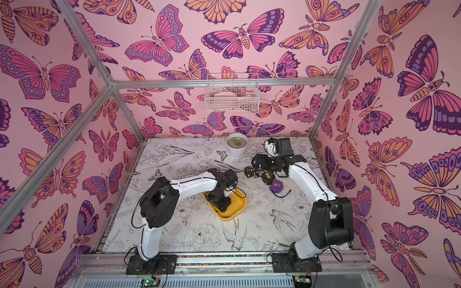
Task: Take the tape measure out of the storage box
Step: Pick up the tape measure from the storage box.
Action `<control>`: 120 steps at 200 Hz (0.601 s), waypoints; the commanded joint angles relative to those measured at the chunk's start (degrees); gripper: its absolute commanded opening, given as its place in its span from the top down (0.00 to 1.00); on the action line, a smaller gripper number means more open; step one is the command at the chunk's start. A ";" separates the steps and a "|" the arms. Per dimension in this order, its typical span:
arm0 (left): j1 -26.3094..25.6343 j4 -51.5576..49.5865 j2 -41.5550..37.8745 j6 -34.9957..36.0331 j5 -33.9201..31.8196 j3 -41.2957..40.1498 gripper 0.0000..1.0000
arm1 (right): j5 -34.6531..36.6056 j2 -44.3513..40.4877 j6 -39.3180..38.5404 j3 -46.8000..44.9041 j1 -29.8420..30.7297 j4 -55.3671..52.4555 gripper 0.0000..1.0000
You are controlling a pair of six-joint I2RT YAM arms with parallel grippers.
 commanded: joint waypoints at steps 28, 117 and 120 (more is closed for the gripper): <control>-0.15 -2.25 -2.34 -0.84 -3.27 5.34 0.50 | -1.13 -0.96 -0.34 -0.55 0.24 0.48 0.01; 1.27 -3.43 -8.37 1.52 3.90 12.25 0.52 | -37.72 5.30 11.74 -11.37 -6.14 16.42 0.09; 1.29 -3.44 -8.47 1.63 4.28 12.28 0.52 | -38.57 5.64 11.69 -11.32 -5.90 16.25 0.11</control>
